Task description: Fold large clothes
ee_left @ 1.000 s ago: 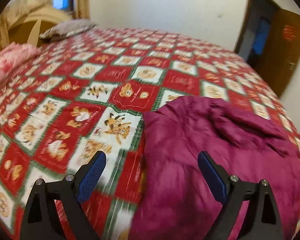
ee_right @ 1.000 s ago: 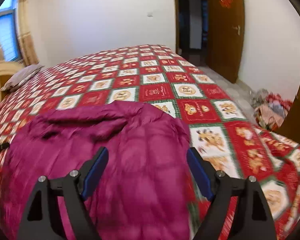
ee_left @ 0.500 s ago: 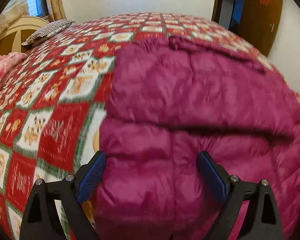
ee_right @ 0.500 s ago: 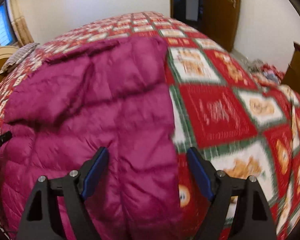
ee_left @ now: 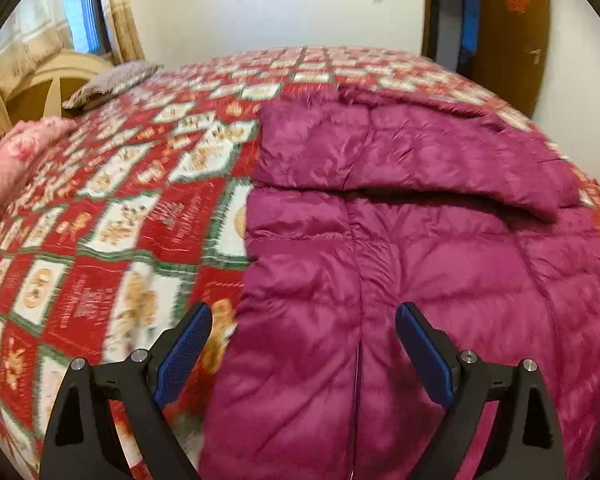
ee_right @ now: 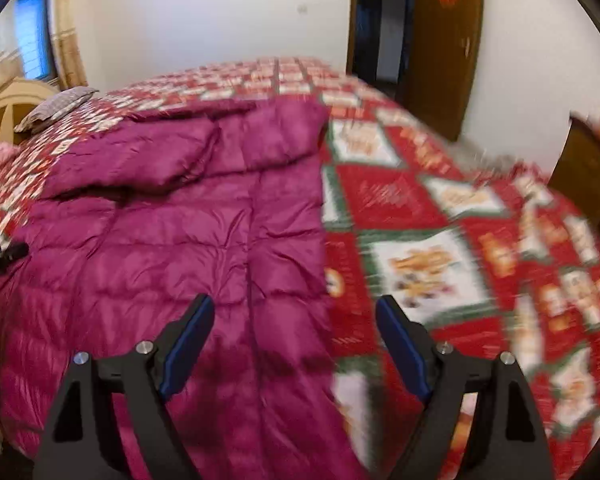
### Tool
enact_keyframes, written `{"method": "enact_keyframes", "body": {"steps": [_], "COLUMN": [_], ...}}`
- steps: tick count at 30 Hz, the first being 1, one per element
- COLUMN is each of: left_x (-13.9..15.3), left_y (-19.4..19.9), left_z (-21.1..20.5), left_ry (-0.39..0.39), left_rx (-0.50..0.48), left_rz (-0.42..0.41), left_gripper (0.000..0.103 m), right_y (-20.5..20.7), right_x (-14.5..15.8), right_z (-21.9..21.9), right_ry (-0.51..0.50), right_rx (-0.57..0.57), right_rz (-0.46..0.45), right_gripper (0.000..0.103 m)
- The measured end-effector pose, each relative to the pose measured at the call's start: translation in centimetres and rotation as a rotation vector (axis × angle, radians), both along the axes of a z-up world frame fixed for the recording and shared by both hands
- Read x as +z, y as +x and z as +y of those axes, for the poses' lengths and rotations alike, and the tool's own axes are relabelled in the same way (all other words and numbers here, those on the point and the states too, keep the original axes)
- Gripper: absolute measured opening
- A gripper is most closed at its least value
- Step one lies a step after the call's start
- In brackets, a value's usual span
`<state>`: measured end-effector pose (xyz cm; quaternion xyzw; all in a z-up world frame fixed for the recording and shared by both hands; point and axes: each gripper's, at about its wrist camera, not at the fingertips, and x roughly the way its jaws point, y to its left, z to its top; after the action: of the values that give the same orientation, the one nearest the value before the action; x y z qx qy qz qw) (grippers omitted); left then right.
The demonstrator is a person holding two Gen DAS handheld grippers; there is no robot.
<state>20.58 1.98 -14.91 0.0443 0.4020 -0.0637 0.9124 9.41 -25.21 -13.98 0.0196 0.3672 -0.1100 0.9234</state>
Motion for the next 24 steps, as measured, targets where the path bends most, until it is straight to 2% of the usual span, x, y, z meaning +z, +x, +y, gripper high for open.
{"method": "enact_keyframes", "body": {"steps": [2, 5, 8, 12, 16, 24], "left_x": [1.1, 1.9, 1.6, -0.1, -2.1, -3.4], "left_y": [-2.2, -5.2, -8.9, -12.3, -13.5, -13.3], "left_z": [1.4, 3.8, 7.0, 9.5, 10.5, 9.3], "left_ry": [-0.039, -0.099, -0.161, -0.215, -0.267, -0.304], "left_rx": [-0.045, -0.118, -0.173, -0.179, -0.171, -0.199], "left_rz": [-0.022, -0.028, 0.008, 0.081, 0.162, 0.210], "left_gripper": [0.093, 0.093, 0.093, 0.093, 0.093, 0.093], "right_y": [-2.3, -5.5, -8.2, -10.0, -11.4, -12.4], "right_x": [1.3, 2.3, 2.1, 0.6, -0.9, -2.1], "right_z": [-0.2, -0.9, -1.1, -0.6, -0.3, 0.1], "right_ry": [-0.022, 0.016, 0.036, 0.025, 0.052, 0.064], "right_rx": [0.005, 0.015, 0.024, 0.045, 0.047, 0.045], "right_rz": [-0.016, -0.013, 0.020, 0.071, 0.092, 0.084], "right_gripper": [0.085, 0.085, 0.085, 0.085, 0.085, 0.085]}}
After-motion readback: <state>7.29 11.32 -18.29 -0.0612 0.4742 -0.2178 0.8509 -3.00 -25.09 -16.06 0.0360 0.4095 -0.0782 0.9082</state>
